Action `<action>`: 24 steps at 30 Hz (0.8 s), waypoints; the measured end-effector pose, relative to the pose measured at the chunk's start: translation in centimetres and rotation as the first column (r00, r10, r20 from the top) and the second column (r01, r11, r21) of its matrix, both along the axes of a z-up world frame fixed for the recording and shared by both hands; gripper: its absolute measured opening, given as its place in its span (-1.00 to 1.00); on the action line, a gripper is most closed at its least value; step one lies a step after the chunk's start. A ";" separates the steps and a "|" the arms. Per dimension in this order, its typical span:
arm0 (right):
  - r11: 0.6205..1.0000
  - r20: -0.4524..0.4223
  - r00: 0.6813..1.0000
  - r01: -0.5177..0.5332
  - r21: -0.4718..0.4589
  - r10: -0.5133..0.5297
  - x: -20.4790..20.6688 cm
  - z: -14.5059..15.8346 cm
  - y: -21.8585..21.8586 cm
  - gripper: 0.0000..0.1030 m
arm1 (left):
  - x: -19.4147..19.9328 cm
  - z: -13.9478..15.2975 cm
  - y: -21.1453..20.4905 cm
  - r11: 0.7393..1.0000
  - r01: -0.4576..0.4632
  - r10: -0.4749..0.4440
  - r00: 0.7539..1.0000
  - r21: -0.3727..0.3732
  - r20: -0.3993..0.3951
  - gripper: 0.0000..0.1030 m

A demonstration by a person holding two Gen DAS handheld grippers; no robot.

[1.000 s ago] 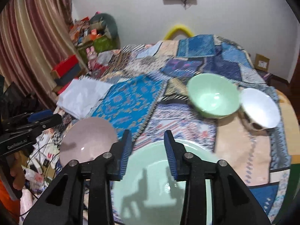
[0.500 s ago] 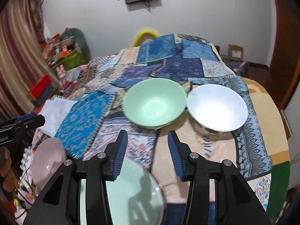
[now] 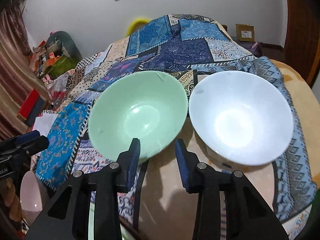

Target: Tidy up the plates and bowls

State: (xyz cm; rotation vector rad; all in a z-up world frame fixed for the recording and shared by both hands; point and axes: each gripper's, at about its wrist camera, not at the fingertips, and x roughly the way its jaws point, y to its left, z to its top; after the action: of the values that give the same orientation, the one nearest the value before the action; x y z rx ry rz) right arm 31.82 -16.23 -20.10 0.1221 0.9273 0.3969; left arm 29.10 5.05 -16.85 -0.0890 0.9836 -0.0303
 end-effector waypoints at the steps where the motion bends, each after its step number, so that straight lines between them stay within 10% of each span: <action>1: 1.000 -0.001 1.000 0.000 -0.003 0.000 0.1 -0.1 0.0 -0.39 | 0.4 -0.2 0.0 1.000 0.003 -0.003 1.000 -0.002 0.000 0.33; 12: 0.999 -0.010 1.000 -0.006 -0.036 0.006 1.7 -0.8 0.4 -0.45 | 3.1 -1.6 -0.6 0.999 0.029 -0.029 1.000 -0.017 -0.001 0.33; 24: 0.961 -0.060 0.959 -0.277 0.019 0.277 2.1 -0.6 3.6 -0.46 | 5.4 -3.4 -0.2 1.000 -0.006 0.007 0.999 0.027 -0.042 0.15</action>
State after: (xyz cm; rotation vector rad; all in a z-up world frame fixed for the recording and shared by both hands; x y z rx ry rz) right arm 33.87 -12.64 -20.70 0.0134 1.0069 0.6612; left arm 34.54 4.82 -20.30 -0.0680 1.0259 -0.0092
